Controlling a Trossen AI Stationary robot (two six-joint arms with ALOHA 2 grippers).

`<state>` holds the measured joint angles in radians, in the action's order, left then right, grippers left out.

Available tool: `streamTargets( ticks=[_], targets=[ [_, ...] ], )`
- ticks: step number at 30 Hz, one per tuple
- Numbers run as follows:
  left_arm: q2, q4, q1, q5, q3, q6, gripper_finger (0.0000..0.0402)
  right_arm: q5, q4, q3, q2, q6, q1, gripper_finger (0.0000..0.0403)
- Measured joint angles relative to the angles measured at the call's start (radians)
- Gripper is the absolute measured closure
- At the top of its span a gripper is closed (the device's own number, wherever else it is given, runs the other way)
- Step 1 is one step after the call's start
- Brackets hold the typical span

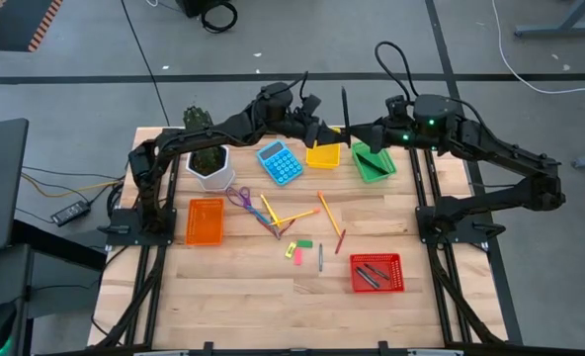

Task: Sort crayons/erasers/pens/pencils in bins
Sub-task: Put the black pen into the green bin

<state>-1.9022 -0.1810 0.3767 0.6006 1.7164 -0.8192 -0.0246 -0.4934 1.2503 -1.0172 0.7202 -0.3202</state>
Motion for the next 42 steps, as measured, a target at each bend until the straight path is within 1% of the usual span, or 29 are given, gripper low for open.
streamTargets(
  ticks=[3,6,10,16,22,29,33,36,42],
  targets=[
    [0.0,0.018,-0.002,0.005,0.0,0.001,0.0387,0.005,0.002,0.0,-0.003,0.017,0.0,0.0288],
    [0.0,0.023,-0.002,0.022,0.0,0.0,0.0384,0.058,0.011,0.0,-0.017,0.033,0.0,0.0297],
    [0.0,0.022,-0.003,0.04,0.0,0.0,0.0391,0.124,0.014,0.0,-0.039,0.046,-0.001,0.0305],
    [0.0,0.023,-0.008,0.039,0.0,0.0,0.0383,0.131,0.015,-0.001,-0.048,0.047,-0.001,0.0314],
    [0.001,0.016,-0.016,0.031,0.0,0.004,0.039,0.137,0.013,-0.001,-0.036,0.035,0.0,0.0326],
    [0.002,0.02,-0.016,0.048,0.0,0.005,0.0382,0.142,0.014,-0.001,-0.036,0.008,0.0,0.0354],
    [0.002,0.021,-0.016,0.048,0.0,0.005,0.0384,0.142,0.014,-0.001,-0.036,-0.006,0.0,0.0356],
    [0.002,0.022,-0.016,0.047,0.0,0.004,0.0371,0.132,0.014,-0.001,-0.036,-0.013,0.001,0.0356],
    [0.0,0.039,-0.01,0.049,0.0,-0.001,0.0311,0.044,-0.002,0.0,-0.034,-0.028,0.0,0.0356]
  ],
)
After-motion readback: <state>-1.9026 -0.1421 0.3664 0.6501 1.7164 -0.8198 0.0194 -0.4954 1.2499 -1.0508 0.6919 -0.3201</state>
